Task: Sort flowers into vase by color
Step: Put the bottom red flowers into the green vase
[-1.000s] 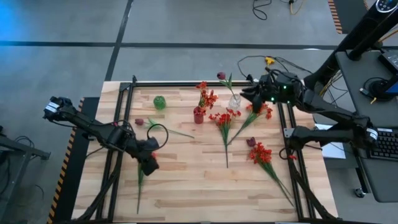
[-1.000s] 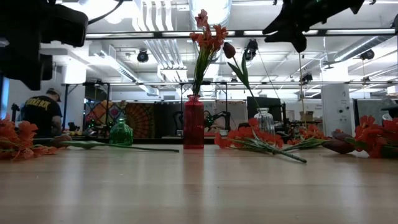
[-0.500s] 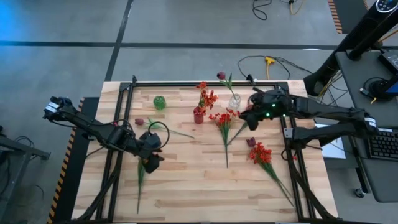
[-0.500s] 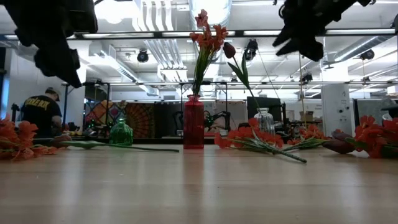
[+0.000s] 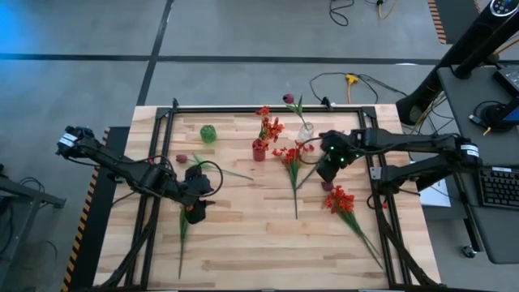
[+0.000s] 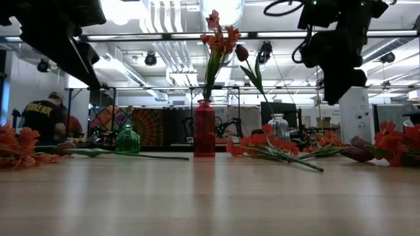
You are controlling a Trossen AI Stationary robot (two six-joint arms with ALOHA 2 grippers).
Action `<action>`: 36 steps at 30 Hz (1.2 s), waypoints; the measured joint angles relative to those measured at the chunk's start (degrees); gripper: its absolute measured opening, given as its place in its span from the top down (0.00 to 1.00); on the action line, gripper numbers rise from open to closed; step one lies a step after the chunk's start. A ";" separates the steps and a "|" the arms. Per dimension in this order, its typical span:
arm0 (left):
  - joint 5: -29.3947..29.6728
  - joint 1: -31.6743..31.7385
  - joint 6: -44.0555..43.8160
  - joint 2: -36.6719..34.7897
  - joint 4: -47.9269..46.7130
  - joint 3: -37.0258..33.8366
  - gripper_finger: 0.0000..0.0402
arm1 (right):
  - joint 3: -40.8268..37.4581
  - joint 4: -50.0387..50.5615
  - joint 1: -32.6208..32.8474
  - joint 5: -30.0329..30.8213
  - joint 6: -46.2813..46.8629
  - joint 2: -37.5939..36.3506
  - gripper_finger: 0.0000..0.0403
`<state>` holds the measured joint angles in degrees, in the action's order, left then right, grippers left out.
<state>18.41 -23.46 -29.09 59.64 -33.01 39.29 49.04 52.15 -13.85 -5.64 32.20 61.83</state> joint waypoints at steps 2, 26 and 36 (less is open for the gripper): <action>2.53 0.00 1.74 -0.01 0.00 0.00 0.52 | 0.00 0.74 0.07 -1.90 2.58 0.63 0.75; 4.47 0.04 12.81 -0.04 6.89 0.00 0.52 | 7.02 18.97 27.24 -7.72 33.75 1.05 0.73; 10.82 0.04 16.61 -0.15 7.06 0.00 0.52 | 6.51 16.87 38.22 -4.65 46.60 6.35 0.56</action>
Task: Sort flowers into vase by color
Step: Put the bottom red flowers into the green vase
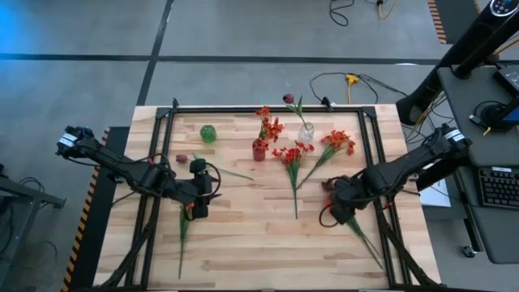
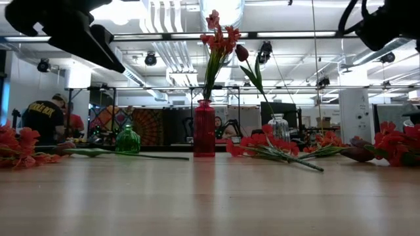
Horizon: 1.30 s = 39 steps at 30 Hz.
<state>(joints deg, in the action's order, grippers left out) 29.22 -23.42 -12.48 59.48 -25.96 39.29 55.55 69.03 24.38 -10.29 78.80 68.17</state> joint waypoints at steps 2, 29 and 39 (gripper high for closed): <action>0.27 0.07 0.01 0.00 -0.08 0.00 0.52 | -0.02 -0.36 1.45 0.28 1.23 1.88 0.53; -0.35 0.00 -6.08 0.00 -1.10 0.00 0.52 | -11.28 -10.15 3.85 0.86 0.80 10.31 0.50; -0.43 0.00 -6.24 0.00 -1.09 0.00 0.52 | -15.86 -17.95 3.85 0.86 1.15 10.26 0.57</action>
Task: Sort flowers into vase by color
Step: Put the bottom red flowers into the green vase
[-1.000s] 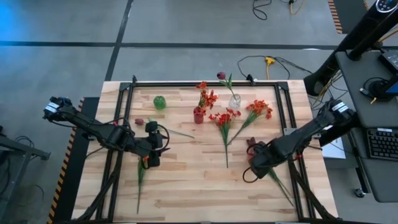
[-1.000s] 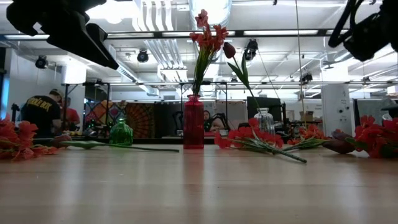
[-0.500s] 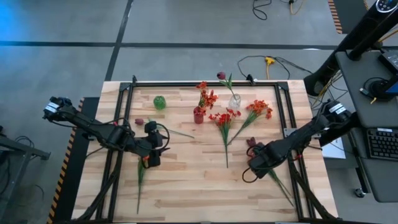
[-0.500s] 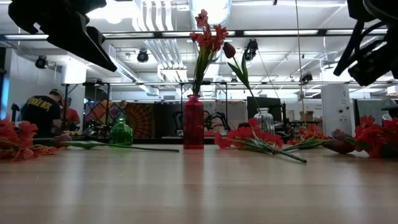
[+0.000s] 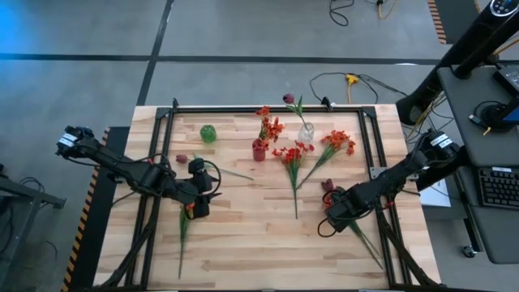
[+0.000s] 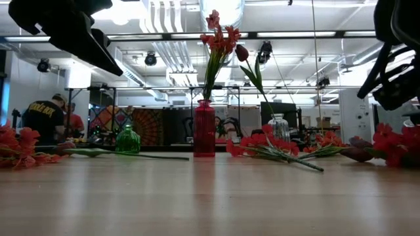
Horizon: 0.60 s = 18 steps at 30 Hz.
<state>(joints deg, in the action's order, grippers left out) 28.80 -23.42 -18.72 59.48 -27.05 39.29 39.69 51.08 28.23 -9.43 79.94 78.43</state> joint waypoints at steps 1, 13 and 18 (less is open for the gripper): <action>0.00 0.00 0.00 0.00 0.00 0.00 0.52 | -0.08 0.04 0.00 0.00 0.00 0.00 0.59; -0.02 0.00 0.00 0.00 0.00 0.00 0.52 | 0.85 0.42 -0.02 -3.01 -0.09 -0.02 0.88; -0.02 0.00 0.00 0.00 0.00 0.00 0.52 | 2.66 3.46 -0.02 -3.10 -0.48 -0.74 0.96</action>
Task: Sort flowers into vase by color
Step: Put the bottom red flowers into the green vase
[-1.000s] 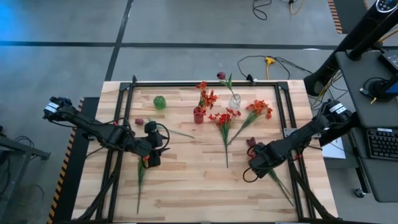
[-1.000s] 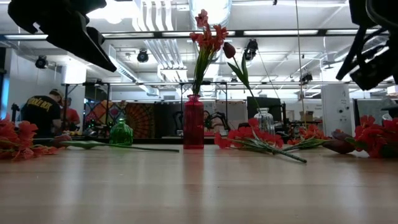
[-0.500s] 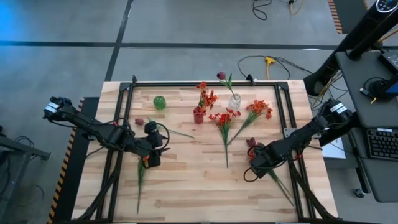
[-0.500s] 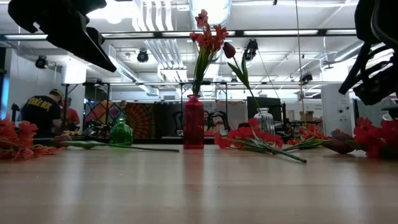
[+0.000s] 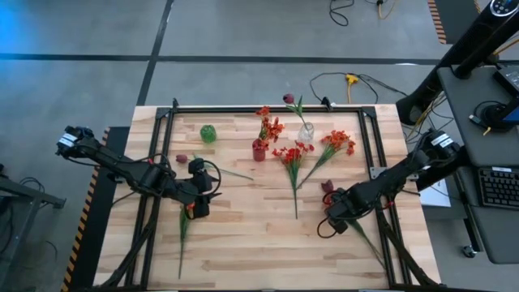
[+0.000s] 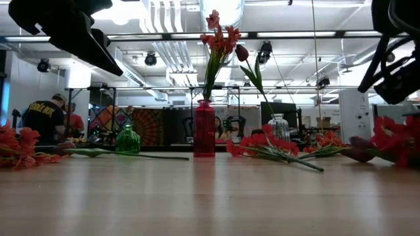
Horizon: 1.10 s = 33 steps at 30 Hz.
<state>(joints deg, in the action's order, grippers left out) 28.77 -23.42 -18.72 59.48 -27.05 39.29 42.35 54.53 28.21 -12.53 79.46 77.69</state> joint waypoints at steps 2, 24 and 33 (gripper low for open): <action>0.00 0.00 0.00 0.00 0.00 0.00 0.52 | 1.02 1.58 0.00 0.01 -0.05 -0.87 0.96; -1.49 0.00 0.14 0.02 2.21 0.00 0.52 | 10.60 -4.12 0.02 28.32 -13.39 -16.87 0.95; -16.33 -0.07 9.96 0.27 23.22 -3.48 0.52 | 10.60 -31.76 0.00 39.77 -44.75 -16.61 0.95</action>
<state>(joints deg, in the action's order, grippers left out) 12.44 -23.49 -8.76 59.75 -3.83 35.80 52.95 22.77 28.21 27.24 34.70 61.08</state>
